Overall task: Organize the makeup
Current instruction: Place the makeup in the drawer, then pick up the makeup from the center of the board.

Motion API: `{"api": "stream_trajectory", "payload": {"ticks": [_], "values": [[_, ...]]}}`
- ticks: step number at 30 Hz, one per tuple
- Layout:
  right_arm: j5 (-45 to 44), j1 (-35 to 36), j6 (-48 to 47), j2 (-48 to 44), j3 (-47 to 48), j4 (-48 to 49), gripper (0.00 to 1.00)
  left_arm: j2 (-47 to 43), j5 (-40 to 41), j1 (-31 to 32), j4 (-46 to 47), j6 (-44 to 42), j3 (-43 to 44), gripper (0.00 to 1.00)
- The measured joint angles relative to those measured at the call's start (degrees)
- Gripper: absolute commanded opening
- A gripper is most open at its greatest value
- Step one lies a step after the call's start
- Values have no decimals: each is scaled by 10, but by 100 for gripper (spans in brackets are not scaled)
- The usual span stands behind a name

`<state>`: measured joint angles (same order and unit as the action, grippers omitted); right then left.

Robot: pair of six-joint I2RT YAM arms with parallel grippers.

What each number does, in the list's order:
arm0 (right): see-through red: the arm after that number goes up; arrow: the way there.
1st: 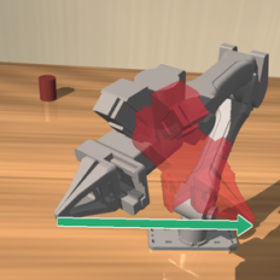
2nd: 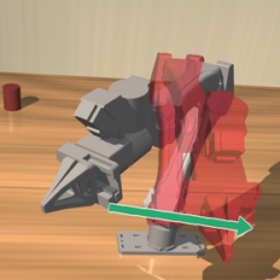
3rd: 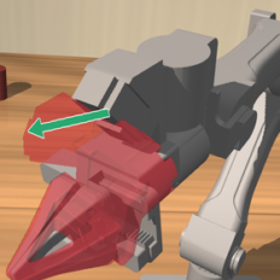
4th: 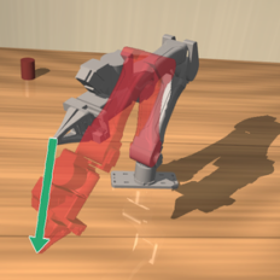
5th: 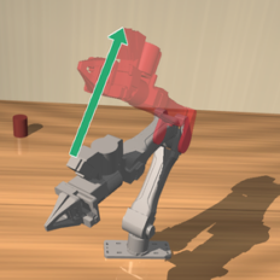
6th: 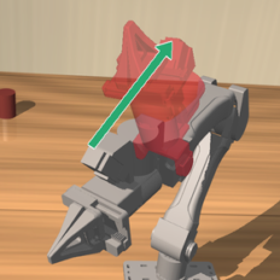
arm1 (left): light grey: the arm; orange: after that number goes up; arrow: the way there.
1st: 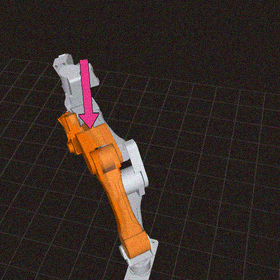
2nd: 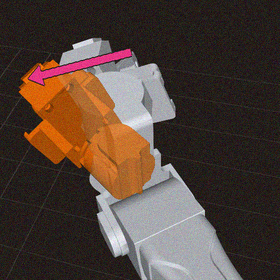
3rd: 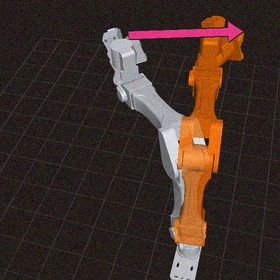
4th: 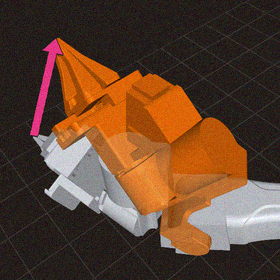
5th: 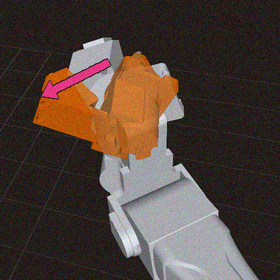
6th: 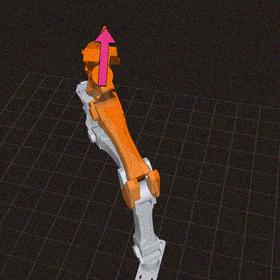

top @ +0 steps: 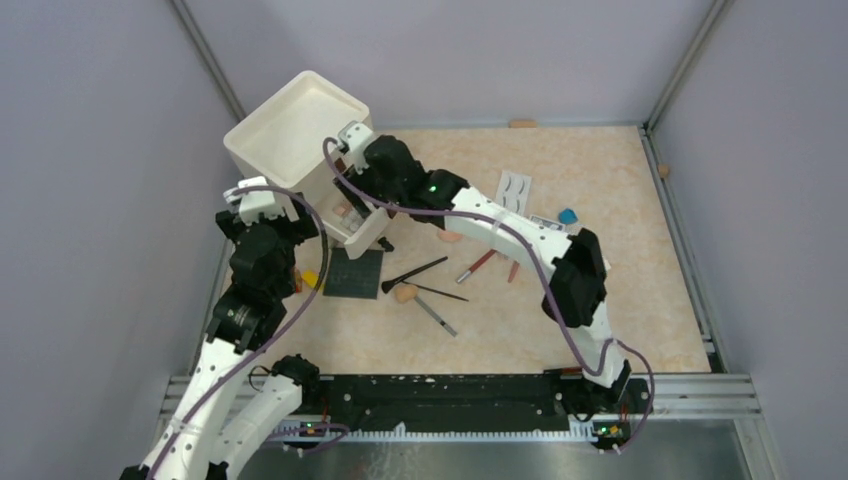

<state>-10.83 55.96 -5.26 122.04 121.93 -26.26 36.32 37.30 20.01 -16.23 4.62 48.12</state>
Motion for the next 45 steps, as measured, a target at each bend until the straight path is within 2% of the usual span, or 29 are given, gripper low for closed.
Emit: {"api": "stream_trajectory", "payload": {"ticks": [6, 15, 23, 30, 39, 45], "values": [[-26, -36, 84, -159, -182, 40, 82, 52, -47, 0, -9, 0, 0, 99], [-1, -243, 254, -392, -495, 54, 83, 80, -107, -1, -14, 0, 6, 99], [-7, -339, 334, -545, -702, -9, 88, 102, -147, -1, -18, 0, 8, 99], [-49, -390, 376, -621, -778, -47, 88, 159, -208, -2, -21, 0, 24, 99], [-59, -392, 388, -617, -778, -35, 89, 172, -256, -2, -28, 0, 26, 99], [-50, -392, 387, -580, -763, -47, 95, 176, -271, -2, -36, 1, 29, 99]]}}
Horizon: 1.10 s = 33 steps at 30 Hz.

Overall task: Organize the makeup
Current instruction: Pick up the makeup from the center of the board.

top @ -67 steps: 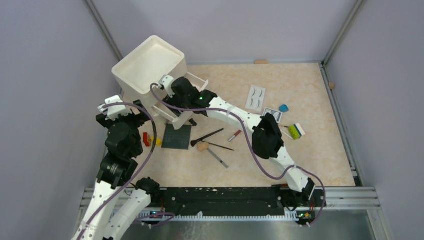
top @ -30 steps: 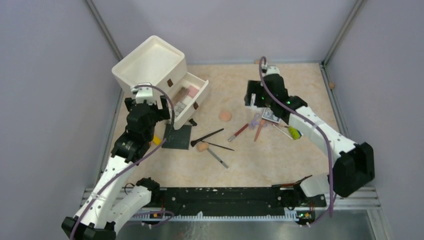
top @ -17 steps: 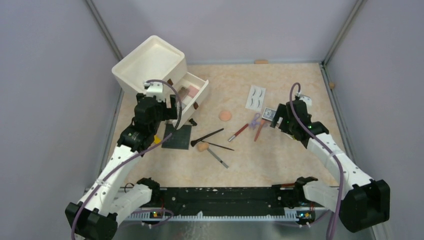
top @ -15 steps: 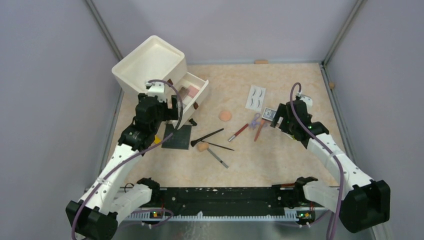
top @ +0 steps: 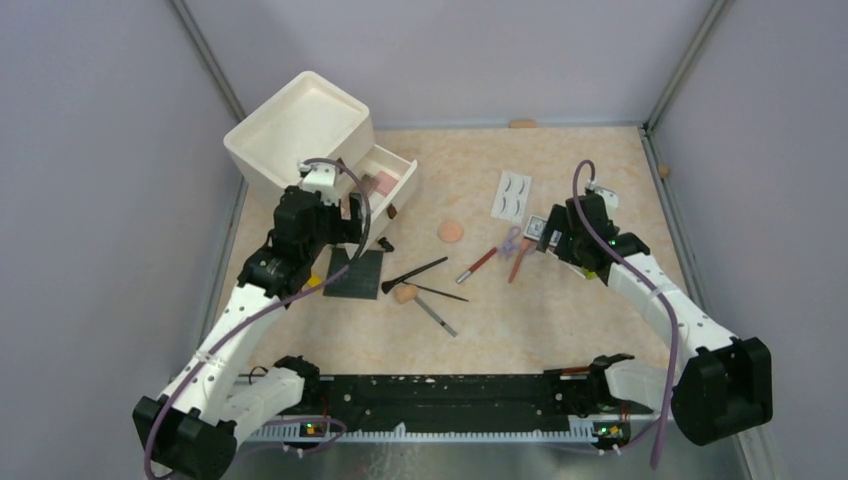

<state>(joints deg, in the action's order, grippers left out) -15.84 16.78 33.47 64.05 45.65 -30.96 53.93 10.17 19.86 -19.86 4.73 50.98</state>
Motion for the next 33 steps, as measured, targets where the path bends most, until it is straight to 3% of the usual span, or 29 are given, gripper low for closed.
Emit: {"api": "stream_trajectory", "payload": {"ticks": [11, 16, 23, 33], "values": [[8, 0, -4, 15, 23, -24, 97, 22, -38, 7, -43, 56, 37, 99], [33, 0, -4, -33, -13, 17, 97, 22, -36, 33, -55, 91, 37, 99], [112, 0, -11, -60, -60, 84, 96, 23, -12, 116, -54, 137, 37, 99], [142, 0, -39, -60, -70, 157, 96, 52, 8, 122, -37, 158, 37, 99]]}}
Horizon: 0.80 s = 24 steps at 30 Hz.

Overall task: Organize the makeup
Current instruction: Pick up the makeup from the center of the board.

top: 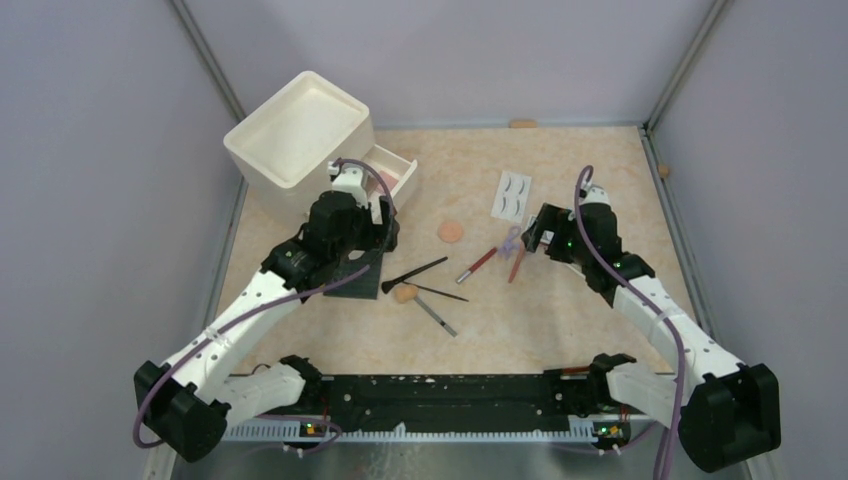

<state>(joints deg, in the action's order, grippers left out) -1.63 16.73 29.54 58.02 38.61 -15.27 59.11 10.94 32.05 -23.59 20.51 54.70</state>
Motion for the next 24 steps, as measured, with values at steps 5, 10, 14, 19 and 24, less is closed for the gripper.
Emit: {"api": "stream_trajectory", "payload": {"ticks": [5, 10, 14, 19, 24], "values": [[0, 0, -10, 14, 0, 14, 96, 15, 16, 0, 1, -1, 0, 99], [-1, 0, -10, 47, 7, -4, 96, 3, 42, 0, 15, -12, 0, 99], [-21, 0, -9, 48, 28, -28, 98, -5, 48, 0, 15, -34, 0, 99], [-95, 0, -3, 58, 79, -86, 99, -10, 49, 0, -7, -61, 0, 99], [-145, 0, 4, 126, 154, -161, 99, -42, 49, 0, -13, -80, -14, 99]]}}
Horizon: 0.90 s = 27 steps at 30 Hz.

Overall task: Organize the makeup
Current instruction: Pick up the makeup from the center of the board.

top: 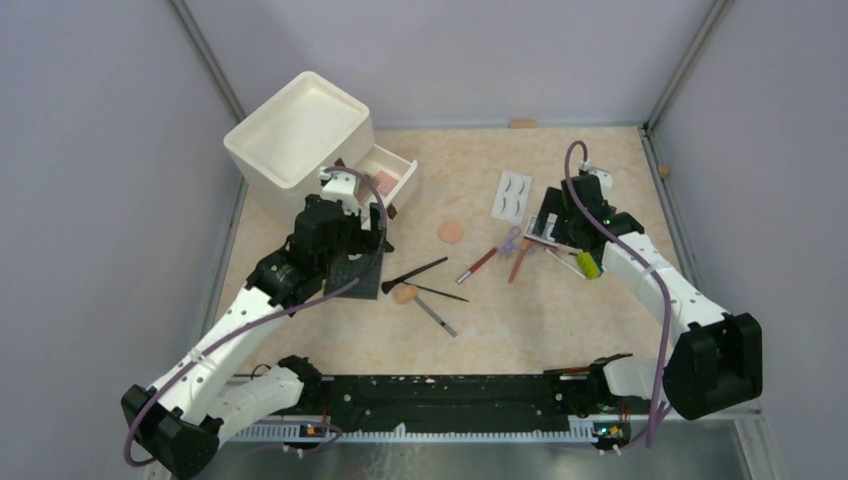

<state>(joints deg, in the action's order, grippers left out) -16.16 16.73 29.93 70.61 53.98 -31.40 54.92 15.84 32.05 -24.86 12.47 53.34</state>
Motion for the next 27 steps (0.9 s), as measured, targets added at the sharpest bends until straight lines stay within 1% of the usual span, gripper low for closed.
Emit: {"api": "stream_trajectory", "payload": {"ticks": [3, 6, 7, 10, 13, 15, 17, 19, 21, 24, 27], "values": [[-6, 0, 3, 20, 9, -16, 99, -16, 1, 0, 2, -10, -2, 99], [8, 0, 5, 21, 9, -26, 99, -15, 0, 0, 5, -23, -1, 99], [17, 0, 3, 21, 9, -26, 98, -13, 0, 0, 5, -28, 0, 99], [63, 0, 1, 20, 7, -14, 88, -4, 2, 0, 5, -42, 7, 99], [100, 9, 19, 22, 7, 11, 87, 0, 17, -2, 14, -59, 9, 99], [97, 34, 41, 33, 10, 23, 86, 0, 25, -9, 15, -67, 9, 99], [94, 77, 67, 61, 21, 33, 83, -2, 37, -17, 17, -69, 9, 99], [90, 112, 95, 90, 29, 45, 75, -9, 50, -24, 21, -71, 4, 99], [87, 140, 127, 118, 33, 62, 70, -22, 60, -27, 23, -71, -3, 99], [78, 166, 166, 159, 37, 80, 69, -32, 64, -27, 26, -71, -4, 99], [51, 184, 188, 209, 63, 73, 69, -33, 64, -27, 28, -71, -4, 99]]}}
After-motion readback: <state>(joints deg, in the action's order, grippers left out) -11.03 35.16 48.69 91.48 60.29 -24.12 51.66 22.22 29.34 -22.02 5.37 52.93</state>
